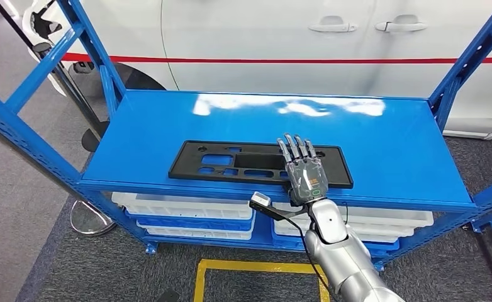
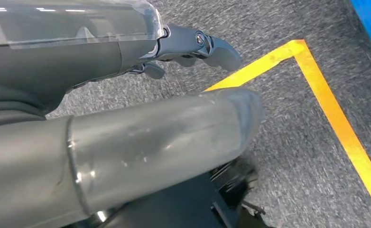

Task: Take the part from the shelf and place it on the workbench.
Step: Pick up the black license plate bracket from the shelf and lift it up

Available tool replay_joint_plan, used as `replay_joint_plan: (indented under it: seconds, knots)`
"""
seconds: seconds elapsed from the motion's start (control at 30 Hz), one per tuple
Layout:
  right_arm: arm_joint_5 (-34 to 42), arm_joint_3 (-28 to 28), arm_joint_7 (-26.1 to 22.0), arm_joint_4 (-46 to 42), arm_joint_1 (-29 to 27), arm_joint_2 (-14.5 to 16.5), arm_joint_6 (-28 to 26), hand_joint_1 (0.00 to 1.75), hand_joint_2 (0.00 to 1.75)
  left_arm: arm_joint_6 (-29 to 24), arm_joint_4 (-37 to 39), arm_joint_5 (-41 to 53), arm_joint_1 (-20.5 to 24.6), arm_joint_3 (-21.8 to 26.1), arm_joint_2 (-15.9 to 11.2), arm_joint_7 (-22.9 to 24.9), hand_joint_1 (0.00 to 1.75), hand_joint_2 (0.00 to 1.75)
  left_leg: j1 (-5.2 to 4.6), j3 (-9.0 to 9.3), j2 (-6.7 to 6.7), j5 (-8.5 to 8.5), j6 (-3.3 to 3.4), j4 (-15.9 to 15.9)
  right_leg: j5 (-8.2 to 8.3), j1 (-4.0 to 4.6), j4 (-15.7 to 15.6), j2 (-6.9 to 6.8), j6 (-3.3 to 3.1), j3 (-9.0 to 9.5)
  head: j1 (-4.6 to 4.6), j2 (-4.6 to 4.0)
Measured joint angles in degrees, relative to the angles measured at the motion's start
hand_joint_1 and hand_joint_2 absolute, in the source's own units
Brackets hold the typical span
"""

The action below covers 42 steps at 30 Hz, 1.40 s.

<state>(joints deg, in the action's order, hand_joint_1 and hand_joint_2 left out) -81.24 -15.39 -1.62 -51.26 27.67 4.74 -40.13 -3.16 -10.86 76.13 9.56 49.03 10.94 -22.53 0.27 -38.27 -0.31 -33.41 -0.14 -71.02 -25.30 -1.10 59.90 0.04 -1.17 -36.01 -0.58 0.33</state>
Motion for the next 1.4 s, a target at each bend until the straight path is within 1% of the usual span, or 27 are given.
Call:
replay_joint_plan:
  seconds: [0.03,0.07,0.1,0.17,0.2,0.23,0.27,0.37,0.43,0.5,0.53,0.57,0.6,0.67,0.73,0.83,0.9,0.97,1.03,1.07,1.1,1.13,1.2,1.23,1.27,1.33,1.4]
  knots:
    - [0.1,0.0,-0.1,0.0,0.0,0.0,0.0,1.73,1.75,0.0,0.0,0.0,-0.1,0.0,0.0,-0.1,0.0,0.0,0.1,-1.59,0.0,-0.56,-0.13,-2.7,-0.08,0.01,0.0,0.0,-0.05,0.04,-0.01,0.0]
    - [0.1,0.0,-0.3,0.0,0.0,0.0,0.0,1.73,1.75,0.0,0.0,0.0,-0.1,0.0,0.0,-0.2,0.0,0.0,0.18,-2.37,0.0,-0.11,-0.18,-3.6,-0.15,0.02,0.0,0.02,-0.05,0.1,-0.01,0.0]
    - [0.2,0.0,-0.4,0.0,0.0,0.0,0.0,1.74,1.75,0.0,0.0,0.0,-0.1,0.0,0.0,-0.3,0.0,0.0,0.23,-2.1,0.0,1.42,-0.14,-2.3,-0.23,0.02,0.1,0.07,0.0,0.22,-0.01,0.0]
    - [0.5,0.0,-0.8,-0.2,0.0,0.0,0.0,1.75,1.75,-0.1,0.0,-0.1,0.0,0.0,0.0,-0.5,0.0,0.0,0.24,1.03,0.01,5.8,0.31,5.2,-0.45,0.01,0.0,0.13,0.19,0.6,0.0,0.0]
    - [0.7,0.1,-0.9,-0.3,0.0,0.0,0.0,1.75,1.75,-0.2,0.0,-0.1,0.1,0.0,0.0,-0.7,0.0,0.0,0.1,2.61,0.01,7.2,0.61,8.8,-0.53,0.06,0.0,0.15,0.39,0.71,0.0,0.0]
    - [0.8,0.1,-1.0,-0.5,0.0,0.0,0.0,1.75,1.75,-0.3,0.0,-0.2,0.2,0.0,0.0,-0.7,0.0,0.0,-0.04,3.68,0.0,7.88,0.89,11.2,-0.54,0.11,0.0,0.15,0.64,0.73,0.0,0.0]
    - [0.9,0.1,-1.1,-0.6,0.0,0.1,0.0,1.75,1.75,-0.4,0.0,-0.3,0.2,0.0,0.0,-0.8,0.0,0.0,-0.2,4.03,-0.03,7.77,1.09,12.0,-0.5,0.13,-0.1,0.15,0.92,0.69,0.0,0.0]
    - [1.0,0.3,-1.7,-1.1,-0.1,0.1,0.0,1.75,1.75,-0.6,0.0,-0.6,0.3,0.0,0.0,-0.9,0.0,0.0,-0.11,4.51,-0.08,8.09,1.91,13.0,-0.66,0.17,-0.1,0.1,1.91,0.7,0.01,0.0]
    - [1.1,0.4,-2.0,-1.5,0.0,0.1,0.0,1.75,1.75,-0.7,0.0,-0.6,0.5,0.0,0.0,-1.0,0.0,0.0,0.14,5.02,0.04,8.5,2.58,13.9,-2.72,0.25,3.1,0.06,2.26,-0.66,0.05,0.0]
    - [1.2,0.6,-2.0,-1.7,0.0,0.1,0.0,1.75,1.75,-0.7,0.0,-0.7,0.6,0.0,0.0,-1.0,0.0,0.0,0.02,5.12,0.11,8.45,2.93,13.9,-6.19,0.23,10.3,0.05,2.36,-4.2,0.05,0.0]
    - [1.2,0.7,-2.1,-1.7,-0.2,0.1,0.0,1.75,1.75,-0.7,0.0,-0.7,0.6,0.0,0.0,-1.0,0.0,0.0,-0.04,5.13,0.11,8.38,3.0,13.8,-7.23,0.23,13.6,0.04,2.43,-5.89,0.04,0.0]
    - [1.2,0.8,-2.1,-1.7,-0.4,0.1,0.0,1.75,1.75,-0.7,0.0,-0.7,0.5,0.0,0.0,-1.0,0.0,0.0,-0.07,5.15,0.08,8.28,3.04,13.8,-7.28,0.21,15.2,0.03,2.48,-6.87,0.05,0.0]
    - [1.2,0.9,-2.1,-1.7,-0.4,0.1,0.0,1.75,1.75,-0.7,0.0,-0.7,0.5,0.0,0.0,-1.0,0.0,0.0,-0.08,5.17,0.03,8.16,3.0,13.6,-6.21,0.19,14.6,0.02,2.49,-6.74,0.05,0.0]
    - [1.2,1.0,-2.2,-1.8,-0.4,0.0,0.0,1.75,1.75,-0.7,0.0,-0.7,0.5,0.0,0.0,-1.1,0.0,0.0,-0.05,5.19,-0.08,7.63,2.73,12.9,-2.3,0.16,7.8,0.0,2.36,-3.63,0.06,0.0]
    - [1.2,1.1,-2.2,-1.9,-0.3,0.1,0.0,1.75,1.75,-0.7,0.0,-0.7,0.6,0.0,0.0,-1.1,0.0,0.0,-0.24,4.94,-0.17,6.96,2.19,12.0,-0.24,0.27,1.8,0.02,1.99,-0.77,0.04,0.0]
    - [1.1,1.1,-2.3,-2.1,-0.3,0.1,0.0,1.75,1.75,-0.7,0.0,-0.7,0.7,0.0,0.0,-1.0,0.0,0.0,-0.39,4.84,-0.19,6.65,1.46,11.8,-0.39,0.45,0.8,0.13,1.22,-0.29,0.03,0.0]
    - [1.1,1.1,-2.3,-2.2,-0.2,0.1,0.0,1.75,1.75,-0.7,0.0,-0.7,0.7,0.0,0.0,-1.1,0.0,0.0,-0.23,4.53,-0.12,5.68,0.86,10.7,-0.27,0.31,0.4,0.13,0.64,-0.07,0.02,0.0]
    - [1.0,1.1,-2.5,-2.5,-0.2,0.1,0.0,1.75,1.75,-0.8,0.0,-0.8,0.7,0.0,0.0,-1.2,0.0,0.0,-0.01,2.36,-0.05,2.92,0.26,5.9,-0.19,0.15,0.1,0.07,0.22,0.13,0.02,0.0]
    - [1.0,1.2,-2.8,-2.6,-0.2,0.1,0.0,1.75,1.75,-0.9,0.0,-0.9,0.7,0.0,0.0,-1.3,0.0,0.0,0.17,-1.25,-0.02,0.06,-0.14,-1.2,-0.23,0.18,0.1,0.02,0.06,0.15,0.02,0.0]
    - [0.9,1.2,-3.0,-2.6,-0.3,0.1,0.0,1.75,1.75,-1.0,0.0,-1.0,0.7,0.0,0.0,-1.3,0.0,0.0,0.23,-2.51,-0.02,-0.25,-0.23,-3.4,-0.26,0.2,0.1,0.02,0.04,0.18,0.02,0.0]
    - [0.9,1.3,-3.1,-2.6,-0.3,0.1,0.0,1.75,1.75,-1.0,0.0,-1.0,0.7,0.0,0.0,-1.3,0.0,0.0,0.27,-2.83,-0.02,0.55,-0.21,-3.6,-0.28,0.22,0.2,0.04,0.04,0.22,0.02,0.0]
    - [0.9,1.4,-3.2,-2.7,-0.3,0.1,0.0,1.75,1.75,-1.1,0.0,-1.0,0.7,0.0,0.0,-1.4,0.0,0.0,0.28,-2.08,-0.02,2.34,-0.07,-1.5,-0.31,0.22,0.2,0.08,0.05,0.3,0.01,0.0]
    - [1.0,1.6,-3.6,-3.1,-0.2,0.2,0.0,1.75,1.75,-1.3,0.0,-1.0,0.9,0.0,0.0,-1.5,0.0,0.0,0.18,1.29,-0.03,6.5,0.46,6.1,-0.4,0.3,0.2,0.15,0.21,0.48,0.02,0.0]
    - [1.2,1.8,-3.9,-3.4,-0.2,0.2,0.0,1.75,1.75,-1.6,0.0,-1.0,1.0,0.0,0.0,-1.6,0.0,0.0,0.04,2.7,-0.05,7.59,0.75,9.2,-0.41,0.34,0.2,0.17,0.41,0.47,0.02,0.0]
    - [1.4,2.0,-4.2,-3.7,-0.1,0.3,0.0,1.75,1.75,-1.9,0.0,-1.0,1.1,0.0,0.0,-1.6,0.0,0.0,-0.14,3.5,-0.07,7.99,0.99,11.1,-0.37,0.36,0.1,0.17,0.68,0.42,0.02,0.0]
    - [1.8,2.8,-5.6,-4.9,0.0,0.4,0.0,1.75,1.75,-2.8,0.0,-1.0,1.2,0.0,0.0,-1.6,0.0,0.0,-0.42,3.81,-0.14,7.86,1.42,12.1,-0.21,0.31,0.0,0.14,1.34,0.33,0.02,0.0]
    - [2.1,4.2,-8.3,-8.1,-0.7,1.0,0.0,1.75,1.75,-3.9,0.0,-1.0,1.1,-0.1,0.0,-1.6,0.0,0.0,-0.18,4.06,-0.13,8.27,1.98,12.7,-0.72,0.24,0.5,0.1,1.88,0.08,0.04,0.0]
